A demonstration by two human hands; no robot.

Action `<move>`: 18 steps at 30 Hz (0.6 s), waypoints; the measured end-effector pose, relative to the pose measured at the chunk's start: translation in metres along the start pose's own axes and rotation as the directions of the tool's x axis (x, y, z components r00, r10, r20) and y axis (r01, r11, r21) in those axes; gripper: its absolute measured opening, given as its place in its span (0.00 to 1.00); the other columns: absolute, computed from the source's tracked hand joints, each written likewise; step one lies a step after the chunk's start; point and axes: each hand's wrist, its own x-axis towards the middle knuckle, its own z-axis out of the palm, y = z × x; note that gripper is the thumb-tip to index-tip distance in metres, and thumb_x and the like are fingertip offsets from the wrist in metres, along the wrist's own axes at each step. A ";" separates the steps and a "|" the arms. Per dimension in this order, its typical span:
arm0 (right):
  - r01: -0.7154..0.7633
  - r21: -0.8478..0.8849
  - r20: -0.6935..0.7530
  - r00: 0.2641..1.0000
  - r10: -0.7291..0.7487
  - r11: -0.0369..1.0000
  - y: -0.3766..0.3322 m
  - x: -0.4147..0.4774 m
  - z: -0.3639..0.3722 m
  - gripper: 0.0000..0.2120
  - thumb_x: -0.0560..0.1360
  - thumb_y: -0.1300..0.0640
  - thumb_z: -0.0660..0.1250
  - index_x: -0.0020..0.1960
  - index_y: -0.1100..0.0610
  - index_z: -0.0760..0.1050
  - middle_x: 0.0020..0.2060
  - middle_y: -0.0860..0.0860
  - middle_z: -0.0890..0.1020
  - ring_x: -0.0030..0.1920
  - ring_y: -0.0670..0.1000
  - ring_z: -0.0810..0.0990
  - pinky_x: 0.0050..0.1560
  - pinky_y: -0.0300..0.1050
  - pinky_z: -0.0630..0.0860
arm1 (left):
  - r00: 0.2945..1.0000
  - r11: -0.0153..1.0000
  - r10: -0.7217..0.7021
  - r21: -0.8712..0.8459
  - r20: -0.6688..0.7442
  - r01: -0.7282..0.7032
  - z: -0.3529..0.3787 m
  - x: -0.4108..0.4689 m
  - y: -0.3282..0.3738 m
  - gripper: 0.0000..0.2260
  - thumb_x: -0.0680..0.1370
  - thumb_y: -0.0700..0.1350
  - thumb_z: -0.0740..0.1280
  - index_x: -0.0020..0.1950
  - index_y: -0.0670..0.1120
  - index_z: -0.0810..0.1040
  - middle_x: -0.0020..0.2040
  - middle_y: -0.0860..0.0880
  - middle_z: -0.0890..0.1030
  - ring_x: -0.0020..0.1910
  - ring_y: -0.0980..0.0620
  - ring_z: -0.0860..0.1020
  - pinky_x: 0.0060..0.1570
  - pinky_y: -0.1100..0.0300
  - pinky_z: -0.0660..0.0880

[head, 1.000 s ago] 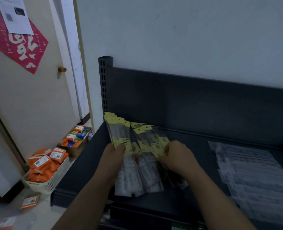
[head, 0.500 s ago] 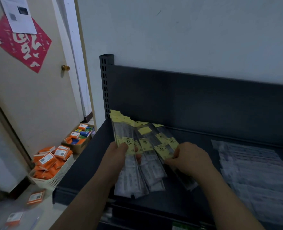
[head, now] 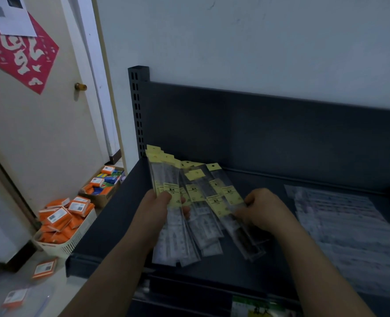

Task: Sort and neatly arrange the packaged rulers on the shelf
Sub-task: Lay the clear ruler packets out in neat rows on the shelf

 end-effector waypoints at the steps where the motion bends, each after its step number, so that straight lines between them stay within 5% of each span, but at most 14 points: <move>1: -0.008 0.004 0.011 1.000 0.008 1.000 0.000 0.000 -0.001 0.15 0.70 0.46 0.72 0.43 0.57 0.75 0.36 0.51 0.79 0.35 0.48 0.76 0.31 0.40 0.67 | 1.000 1.000 0.000 -0.003 0.004 0.000 0.000 0.000 0.000 0.11 0.80 0.36 0.56 0.52 0.32 0.75 0.43 0.35 0.80 0.35 0.43 0.81 0.39 0.48 0.80; 8: 0.048 0.210 -0.080 0.996 -0.032 0.977 0.000 -0.006 -0.006 0.17 0.79 0.54 0.58 0.33 0.57 0.64 0.30 0.51 0.70 0.30 0.48 0.67 0.31 0.42 0.62 | 1.000 1.000 0.013 -0.014 0.023 -0.012 0.002 -0.003 0.003 0.11 0.81 0.36 0.55 0.49 0.34 0.76 0.42 0.36 0.79 0.34 0.44 0.80 0.40 0.47 0.79; 12: 0.088 0.098 -0.023 0.996 -0.086 0.991 -0.008 -0.017 0.010 0.12 0.73 0.51 0.67 0.37 0.58 0.71 0.30 0.49 0.73 0.29 0.47 0.69 0.29 0.41 0.64 | 1.000 1.000 -0.001 -0.010 0.031 0.001 0.001 -0.003 0.003 0.11 0.81 0.36 0.55 0.51 0.33 0.76 0.43 0.36 0.79 0.34 0.45 0.80 0.39 0.48 0.79; 18: 0.098 -0.053 0.031 0.995 -0.096 0.994 -0.021 -0.029 0.005 0.20 0.65 0.43 0.75 0.49 0.54 0.76 0.41 0.46 0.78 0.42 0.47 0.77 0.42 0.44 0.75 | 1.000 1.000 -0.011 -0.011 0.017 0.011 -0.001 -0.001 0.001 0.10 0.80 0.37 0.56 0.55 0.34 0.74 0.46 0.35 0.80 0.37 0.44 0.81 0.42 0.46 0.80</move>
